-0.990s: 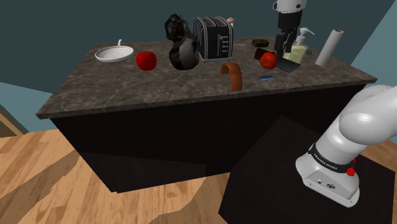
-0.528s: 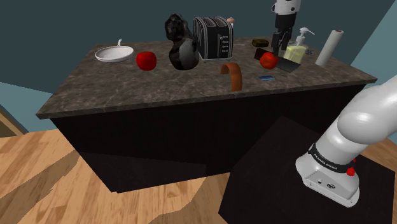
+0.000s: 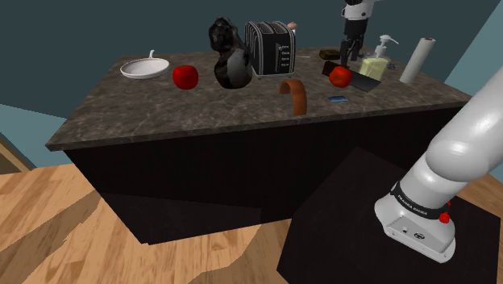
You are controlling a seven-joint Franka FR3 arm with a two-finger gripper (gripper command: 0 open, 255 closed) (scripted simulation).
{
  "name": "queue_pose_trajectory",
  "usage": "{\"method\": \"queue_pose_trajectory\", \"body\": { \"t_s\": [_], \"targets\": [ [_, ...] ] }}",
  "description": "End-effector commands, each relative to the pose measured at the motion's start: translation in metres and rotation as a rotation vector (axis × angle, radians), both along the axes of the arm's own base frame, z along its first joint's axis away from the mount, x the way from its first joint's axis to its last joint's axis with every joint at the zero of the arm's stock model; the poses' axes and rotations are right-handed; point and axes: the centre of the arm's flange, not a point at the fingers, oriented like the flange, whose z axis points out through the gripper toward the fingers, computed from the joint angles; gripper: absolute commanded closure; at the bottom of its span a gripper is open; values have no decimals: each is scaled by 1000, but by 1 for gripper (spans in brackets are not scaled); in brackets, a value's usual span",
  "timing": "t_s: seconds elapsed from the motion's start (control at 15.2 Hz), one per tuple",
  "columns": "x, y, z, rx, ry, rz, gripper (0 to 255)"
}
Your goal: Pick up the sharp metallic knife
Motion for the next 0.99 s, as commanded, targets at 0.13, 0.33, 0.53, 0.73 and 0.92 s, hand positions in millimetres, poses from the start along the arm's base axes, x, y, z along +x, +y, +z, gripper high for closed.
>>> {"method": "queue_pose_trajectory", "body": {
  "t_s": [0.13, 0.33, 0.53, 0.73, 0.92],
  "targets": [
    [24, -46, -12, 11, -14, -9, 0],
    [42, -80, -20, 20, -24, -17, 0],
    [60, -115, -29, 28, -35, -25, 0],
    [78, -150, -38, 37, -45, -32, 0],
    [92, -177, -45, 44, -53, -39, 0]
  ]
}}
